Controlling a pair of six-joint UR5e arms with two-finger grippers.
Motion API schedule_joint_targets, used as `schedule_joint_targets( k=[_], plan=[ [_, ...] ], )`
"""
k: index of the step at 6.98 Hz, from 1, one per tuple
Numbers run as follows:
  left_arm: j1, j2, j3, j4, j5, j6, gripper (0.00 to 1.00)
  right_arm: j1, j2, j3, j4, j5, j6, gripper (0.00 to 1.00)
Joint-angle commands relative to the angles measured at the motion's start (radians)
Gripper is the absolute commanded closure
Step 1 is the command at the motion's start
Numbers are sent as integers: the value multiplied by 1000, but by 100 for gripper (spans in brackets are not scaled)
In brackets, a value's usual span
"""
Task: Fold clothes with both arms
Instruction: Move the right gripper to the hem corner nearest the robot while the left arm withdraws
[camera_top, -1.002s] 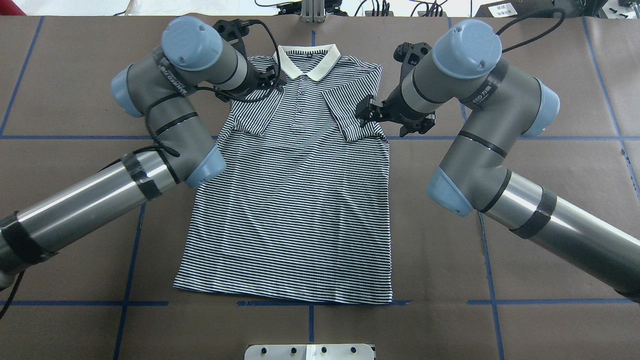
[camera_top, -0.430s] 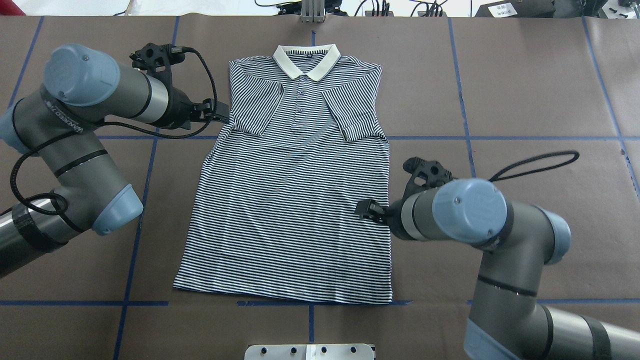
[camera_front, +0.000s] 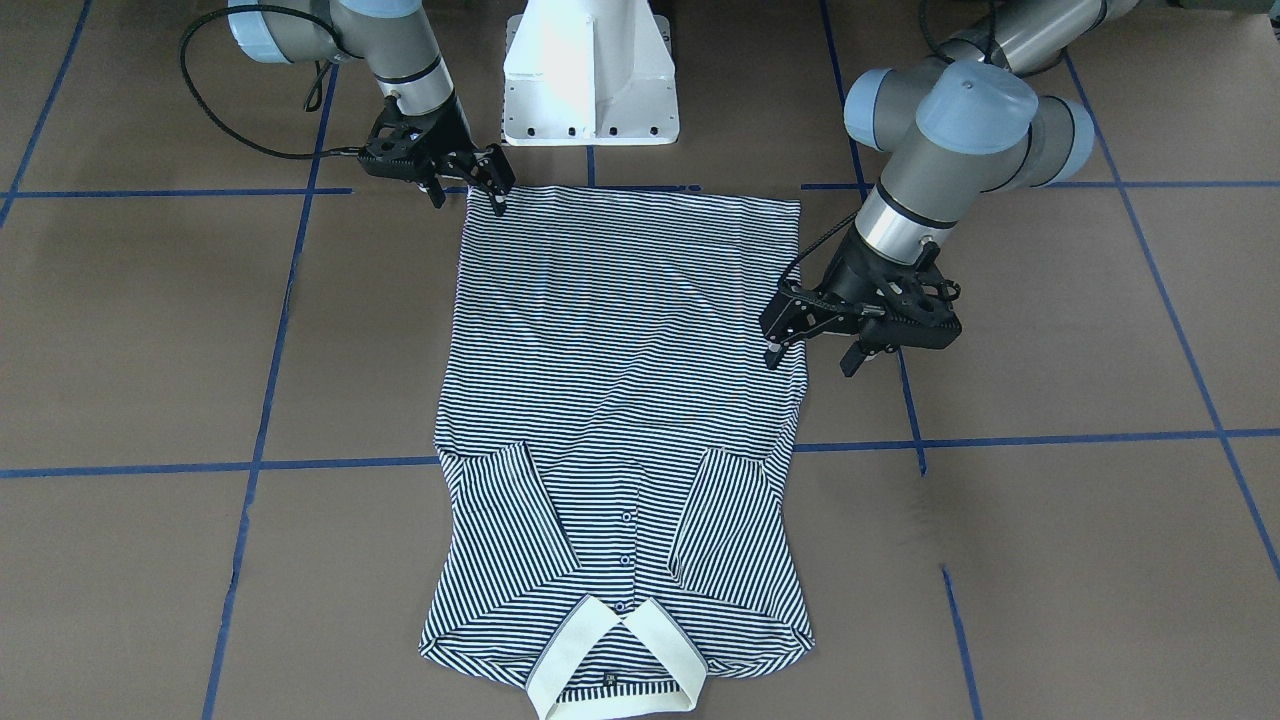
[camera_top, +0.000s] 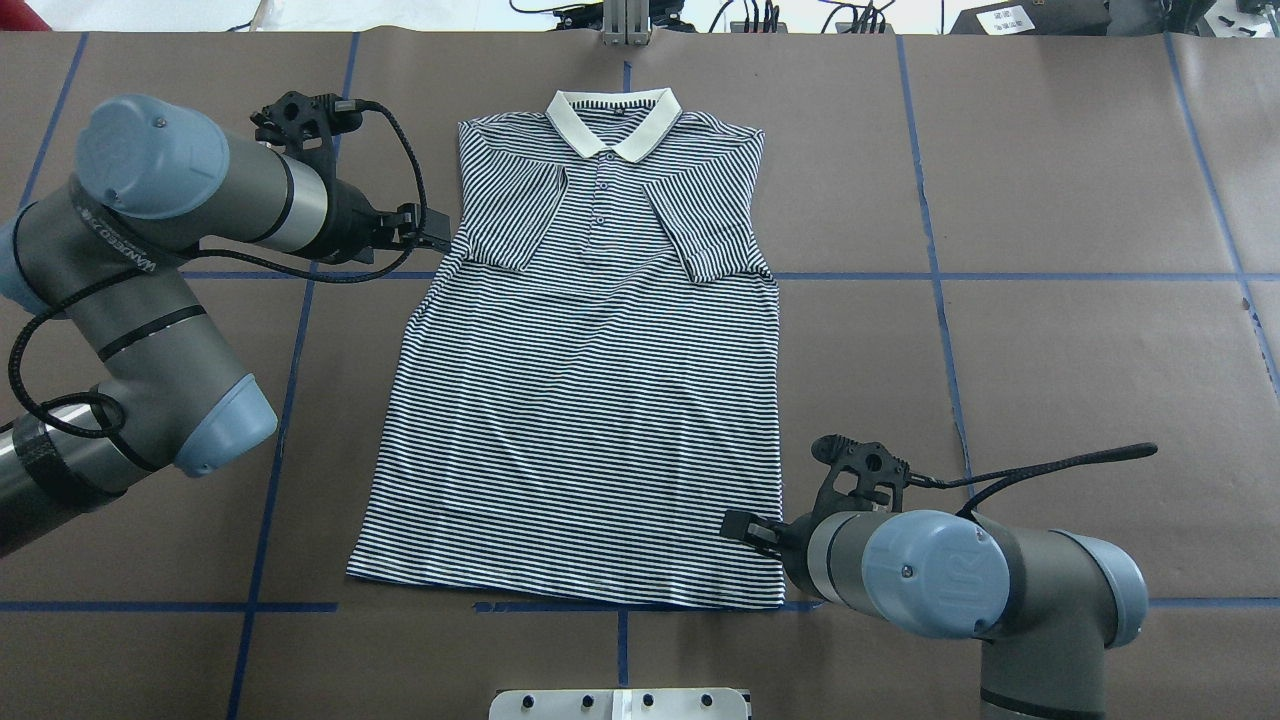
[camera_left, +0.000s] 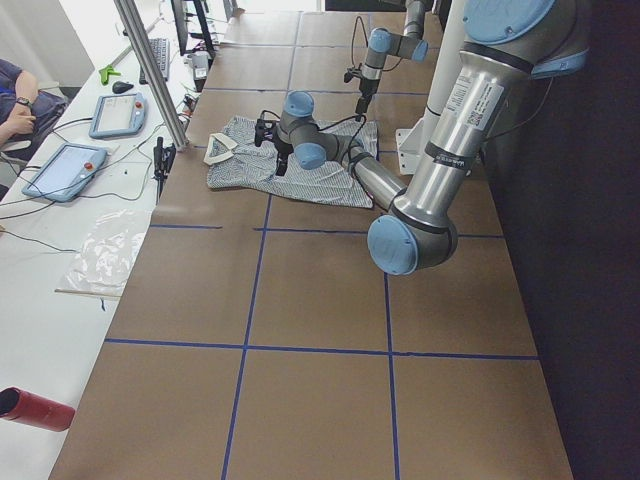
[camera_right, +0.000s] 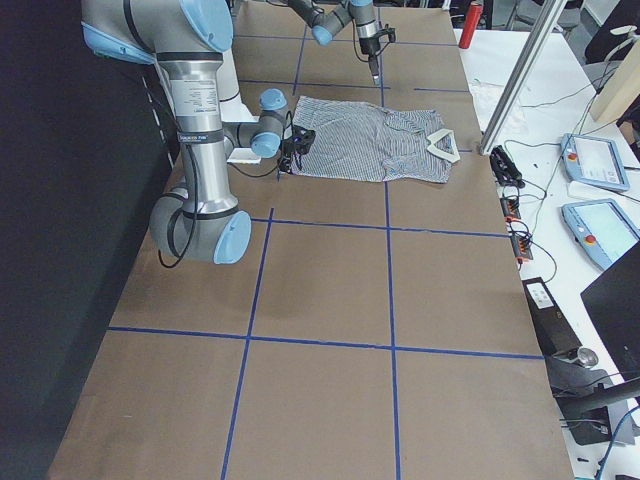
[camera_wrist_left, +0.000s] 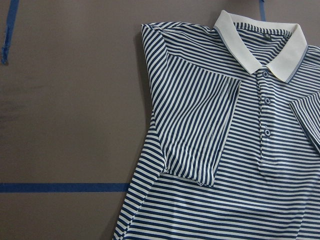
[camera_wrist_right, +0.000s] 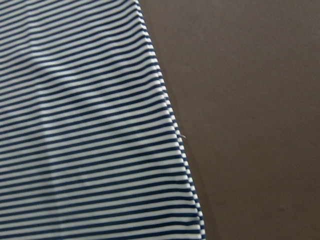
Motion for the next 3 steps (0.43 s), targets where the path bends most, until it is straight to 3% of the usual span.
schedule_joint_targets(
  k=[1,3],
  plan=[
    [2,-5,4,3,1,0,0,-41,-12,3,-3,0,6,6],
    [2,-5,6,3,1,0,0,-43,-9,4,-6,1,6,12]
  ],
)
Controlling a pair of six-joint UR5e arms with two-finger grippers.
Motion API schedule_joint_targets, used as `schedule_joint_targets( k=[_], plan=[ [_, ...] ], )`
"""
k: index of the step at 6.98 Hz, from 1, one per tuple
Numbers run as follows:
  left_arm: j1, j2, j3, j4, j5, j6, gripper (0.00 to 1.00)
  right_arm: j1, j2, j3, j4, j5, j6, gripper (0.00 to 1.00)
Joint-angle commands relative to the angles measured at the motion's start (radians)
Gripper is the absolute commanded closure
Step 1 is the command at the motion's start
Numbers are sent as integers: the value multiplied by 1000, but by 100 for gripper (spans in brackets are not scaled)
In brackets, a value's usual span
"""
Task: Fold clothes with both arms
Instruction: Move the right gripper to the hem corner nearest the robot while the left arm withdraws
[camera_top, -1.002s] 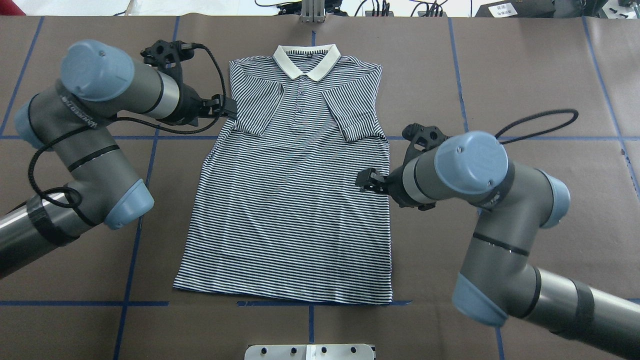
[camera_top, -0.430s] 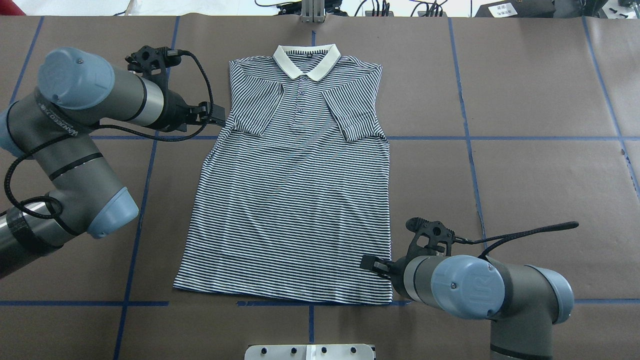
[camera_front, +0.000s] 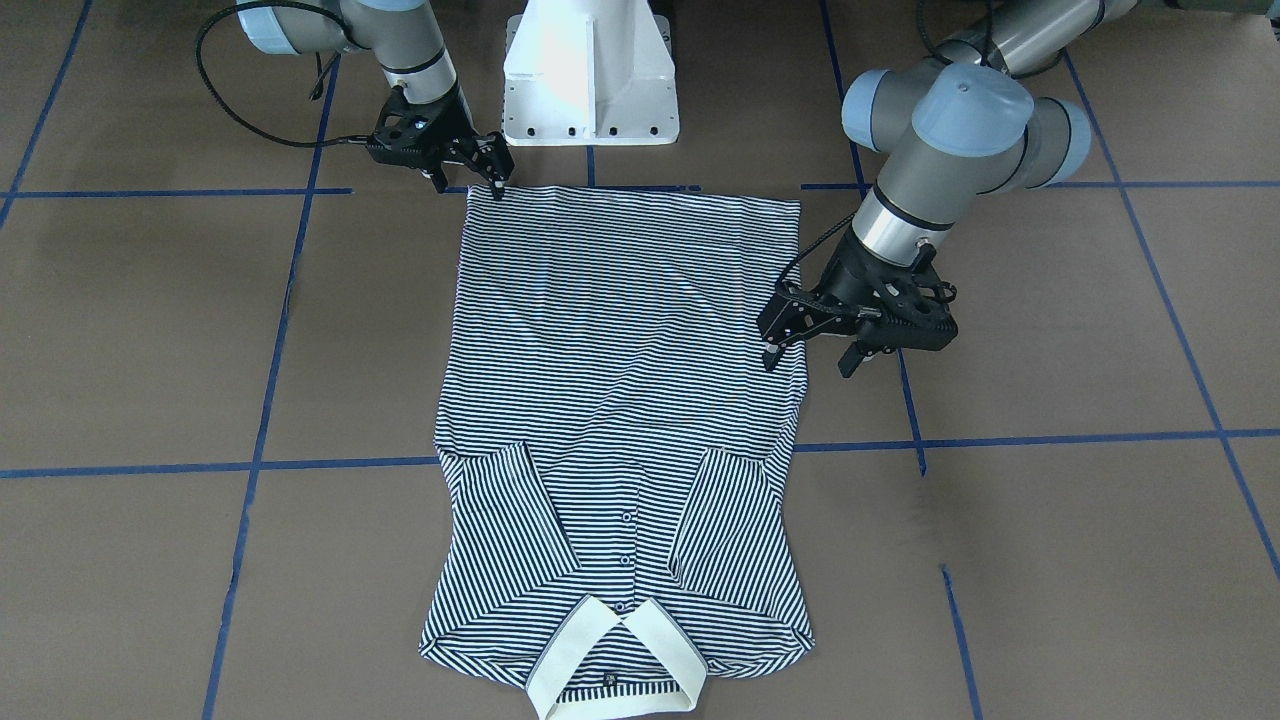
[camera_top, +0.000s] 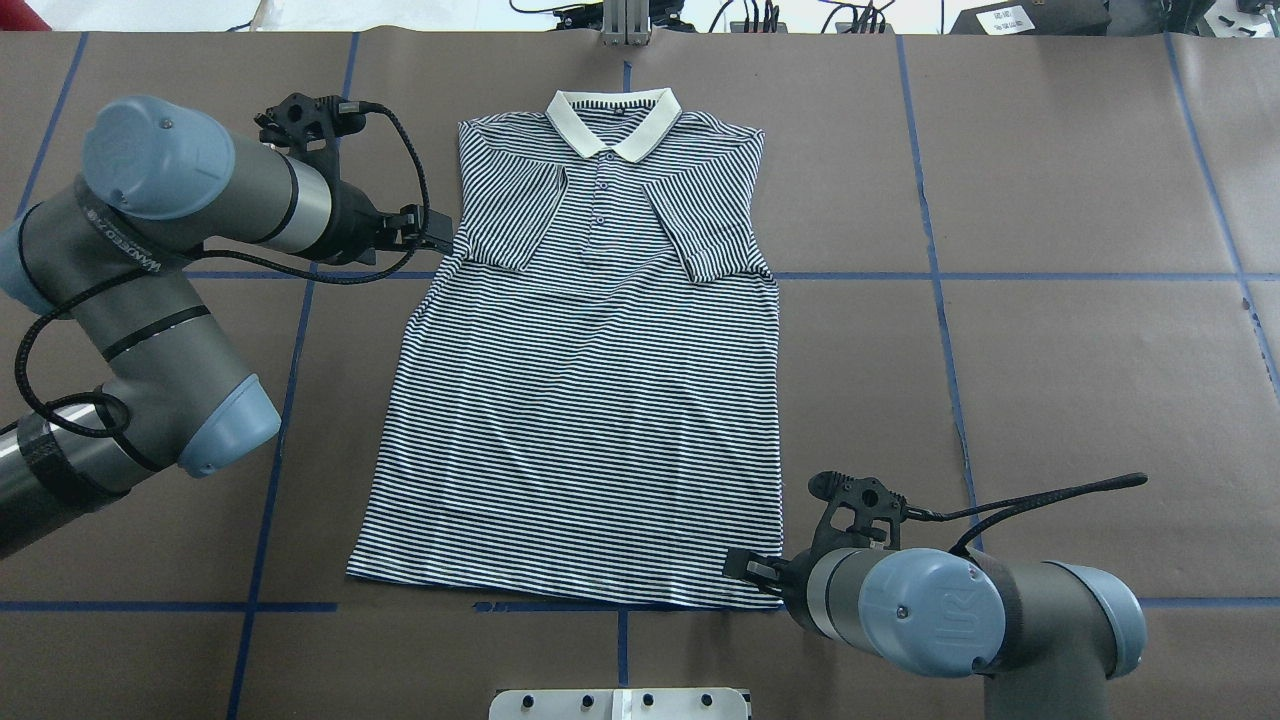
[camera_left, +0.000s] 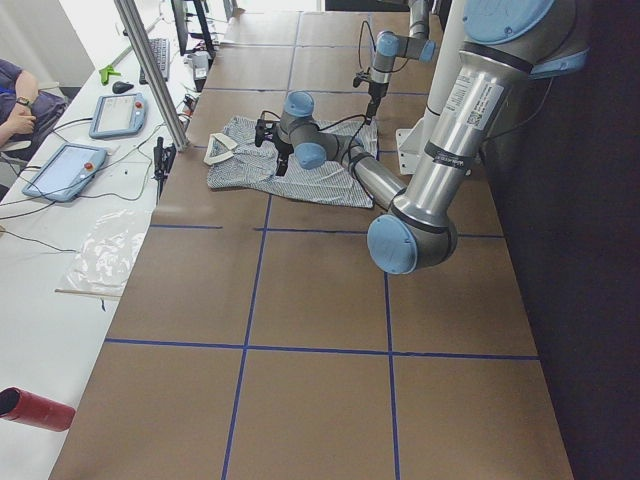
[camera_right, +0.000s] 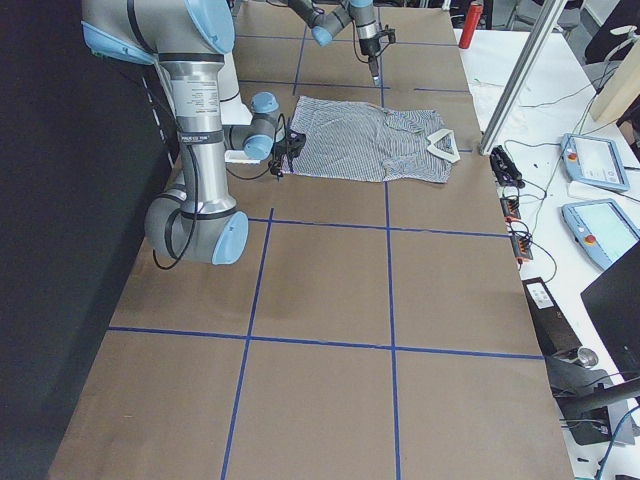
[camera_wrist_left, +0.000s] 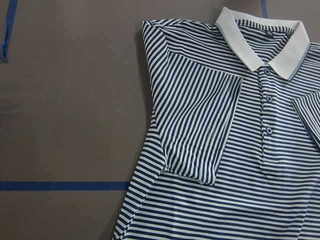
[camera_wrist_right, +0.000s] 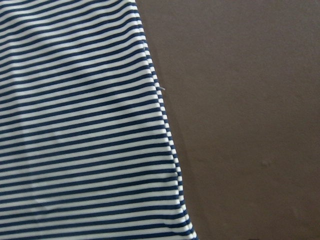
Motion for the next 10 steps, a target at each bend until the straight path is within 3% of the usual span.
schedule_joint_targets(
  k=[1,2,3,10],
  plan=[
    [0,-1,4,-1,0,0,0,-3,9,1,-3,1,-1,20],
    [2,-1,4,-1,0,0,0,-3,7,0,-4,2,-1,28],
    [2,-1,7,-1,2,0,0,-3,6,-2,-4,2,-1,30],
    [2,-1,9,-6,0,2,0,-7,6,-8,-6,2,-1,33]
  ],
)
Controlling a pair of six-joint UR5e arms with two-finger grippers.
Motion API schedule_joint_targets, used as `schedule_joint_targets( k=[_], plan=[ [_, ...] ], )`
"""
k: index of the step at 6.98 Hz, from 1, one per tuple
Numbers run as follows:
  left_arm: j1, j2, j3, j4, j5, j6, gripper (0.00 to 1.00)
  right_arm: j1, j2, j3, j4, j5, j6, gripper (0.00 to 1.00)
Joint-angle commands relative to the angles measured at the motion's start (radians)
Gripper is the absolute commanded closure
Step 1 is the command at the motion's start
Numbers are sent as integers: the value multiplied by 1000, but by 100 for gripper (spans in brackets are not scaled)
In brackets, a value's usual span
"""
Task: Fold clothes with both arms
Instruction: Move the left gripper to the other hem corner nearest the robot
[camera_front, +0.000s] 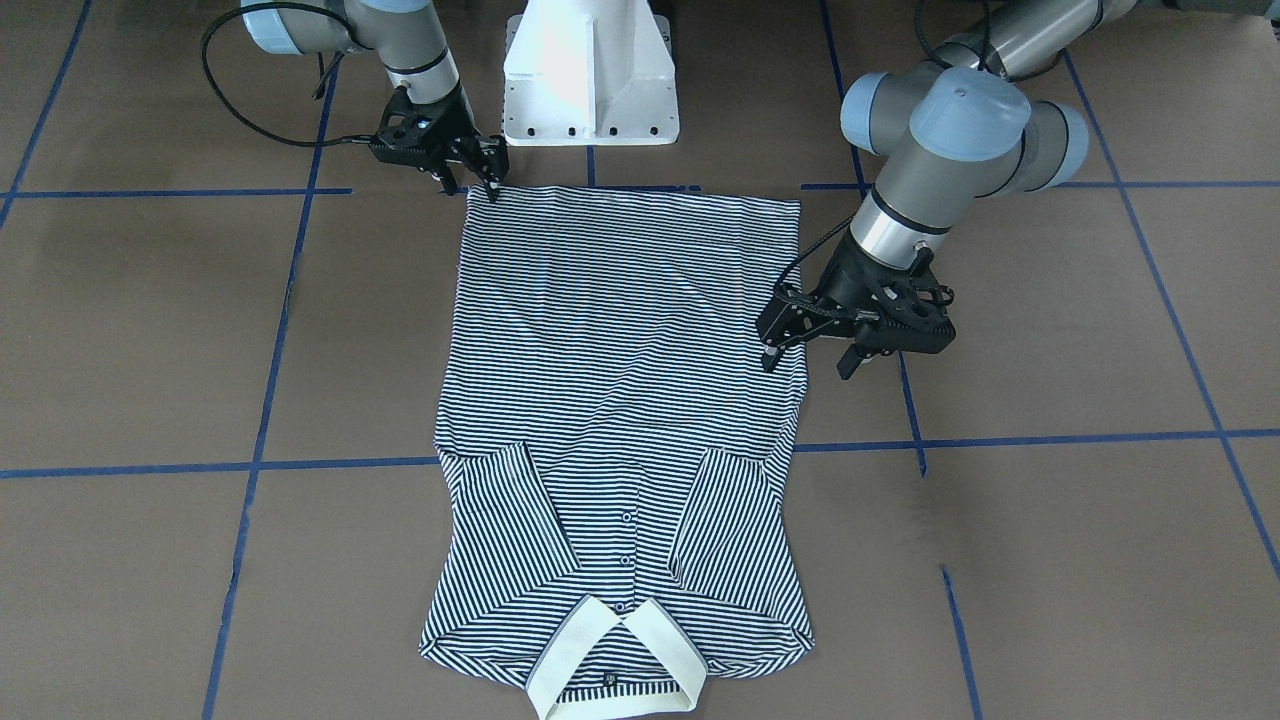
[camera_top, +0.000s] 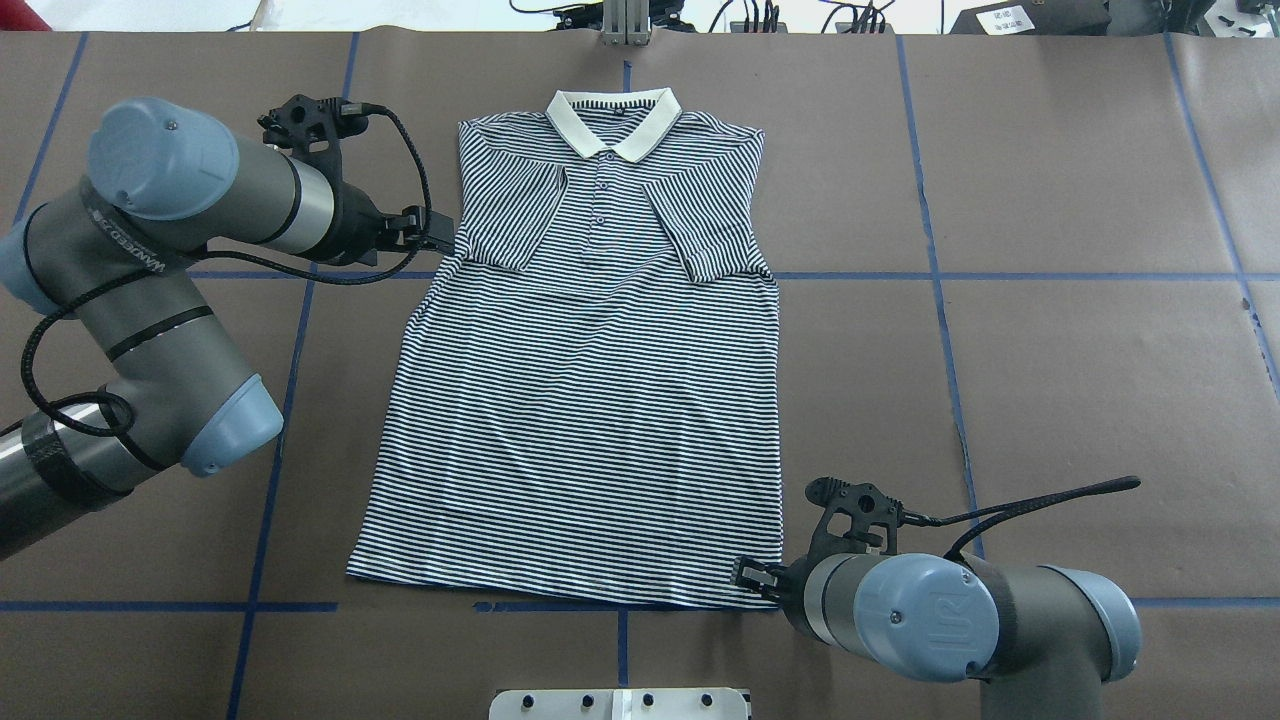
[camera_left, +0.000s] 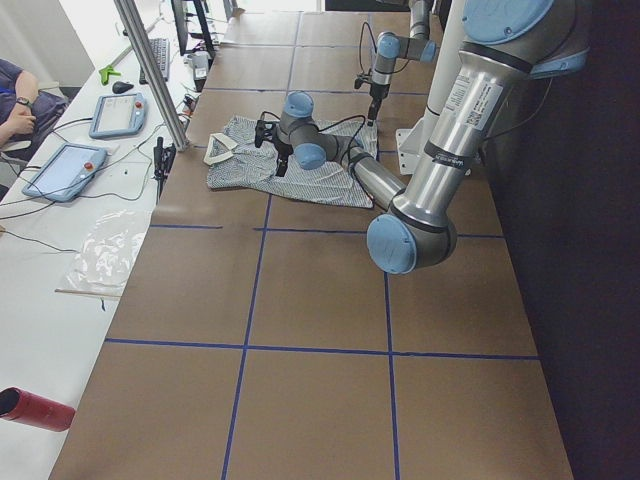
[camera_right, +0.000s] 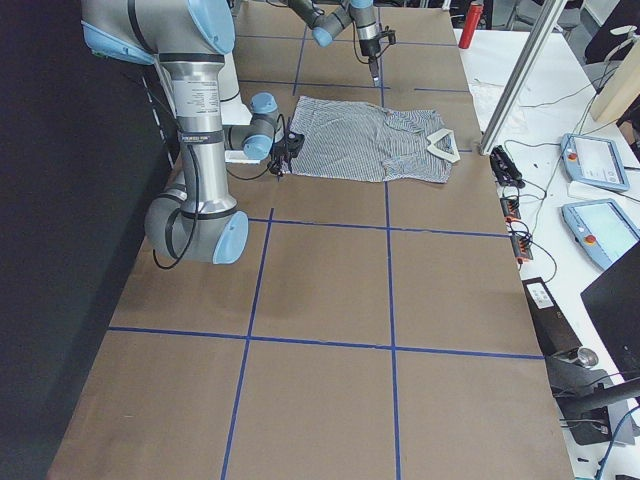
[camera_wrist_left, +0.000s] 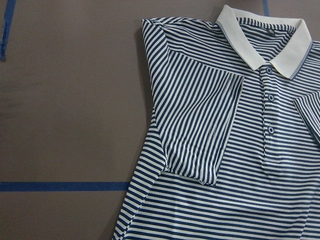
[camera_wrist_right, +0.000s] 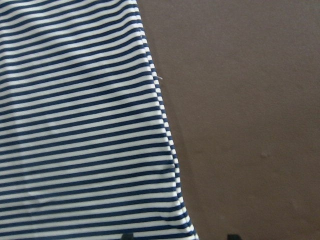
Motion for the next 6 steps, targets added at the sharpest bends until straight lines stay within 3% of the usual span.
schedule_joint_targets(
  k=[1,2,4,6],
  plan=[
    [0,3,0,-1,0,1,0,-1,1,-2,-2,3,0,47],
    [0,3,2,-1,0,1,0,-1,1,-1,-2,6,0,69],
    [0,4,2,-3,2,1,0,-1,0,2,-5,6,0,98],
    [0,4,2,-4,2,3,0,-1,11,7,-38,8,1,100]
  ],
)
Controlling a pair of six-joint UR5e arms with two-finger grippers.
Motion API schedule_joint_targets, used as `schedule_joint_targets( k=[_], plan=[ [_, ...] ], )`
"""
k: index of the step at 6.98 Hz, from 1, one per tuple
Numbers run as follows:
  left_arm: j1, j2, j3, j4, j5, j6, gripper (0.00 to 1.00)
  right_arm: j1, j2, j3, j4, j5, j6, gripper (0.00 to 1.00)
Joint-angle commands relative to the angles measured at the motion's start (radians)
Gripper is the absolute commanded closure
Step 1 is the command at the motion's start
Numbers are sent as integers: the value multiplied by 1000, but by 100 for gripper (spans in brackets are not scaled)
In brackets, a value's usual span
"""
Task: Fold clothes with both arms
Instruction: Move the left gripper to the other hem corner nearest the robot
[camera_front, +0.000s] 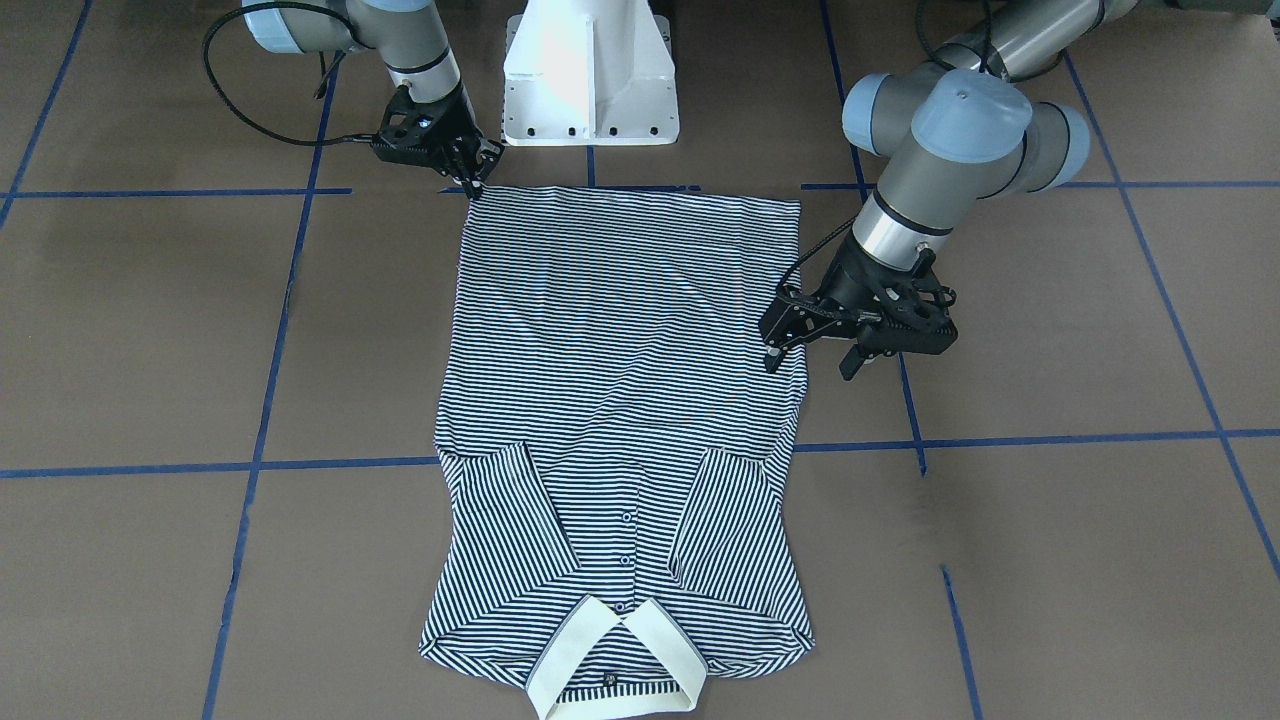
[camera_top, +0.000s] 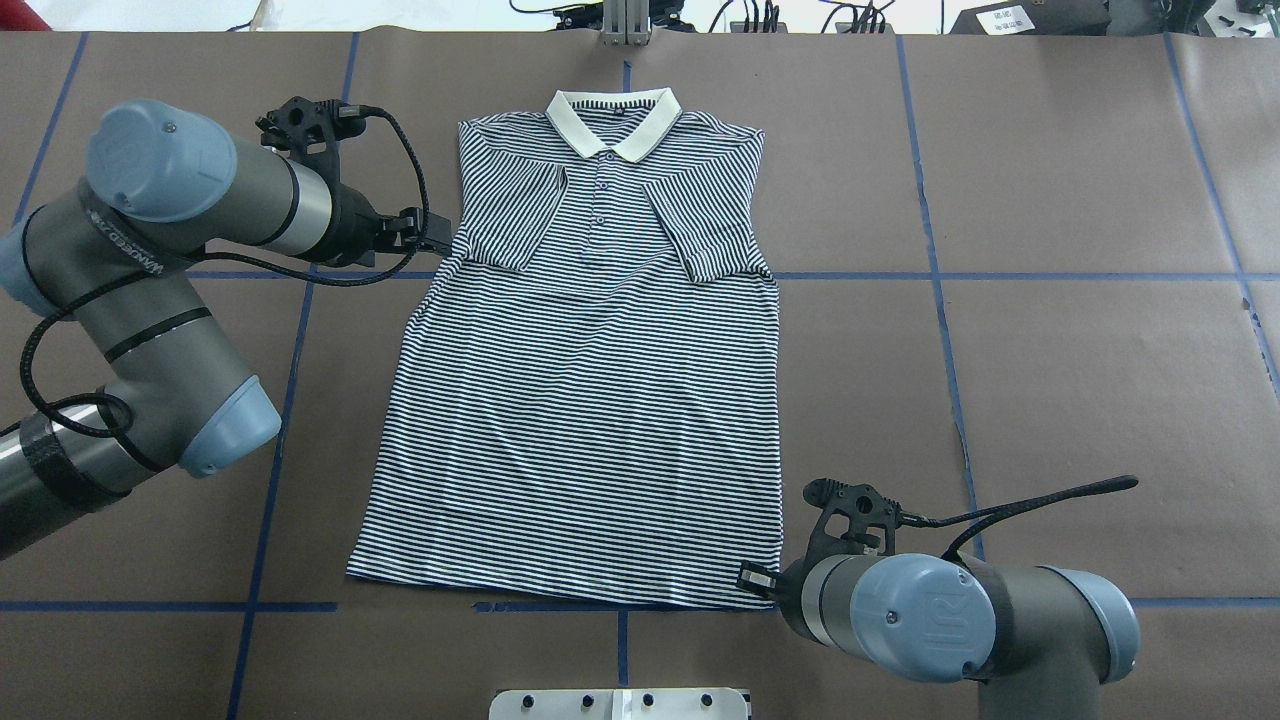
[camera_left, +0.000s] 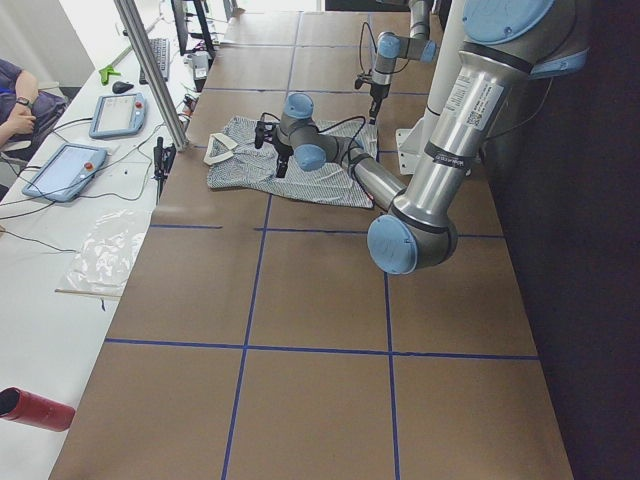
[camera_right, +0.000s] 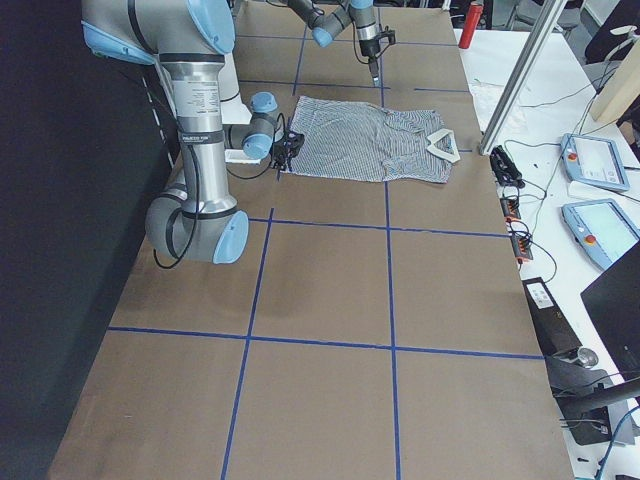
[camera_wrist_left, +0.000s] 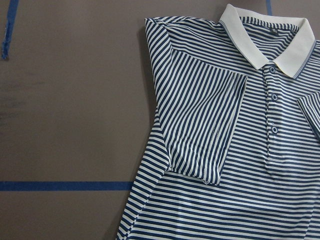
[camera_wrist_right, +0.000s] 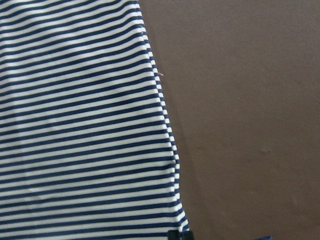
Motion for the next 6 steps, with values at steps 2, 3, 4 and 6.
schedule_joint_targets(
  k=[2,3,4,6],
  plan=[
    [0,8,-3,5,-1,-6,0,3,3,21,-19,0,30,100],
    [2,93,-58,6,-27,-62,0,5,0,45,-19,3,29,100],
    [21,186,-158,6,-41,-164,0,6,-5,77,-19,3,30,100],
    [148,389,-321,8,76,-338,0,5,1,72,-19,1,30,100]
  ],
)
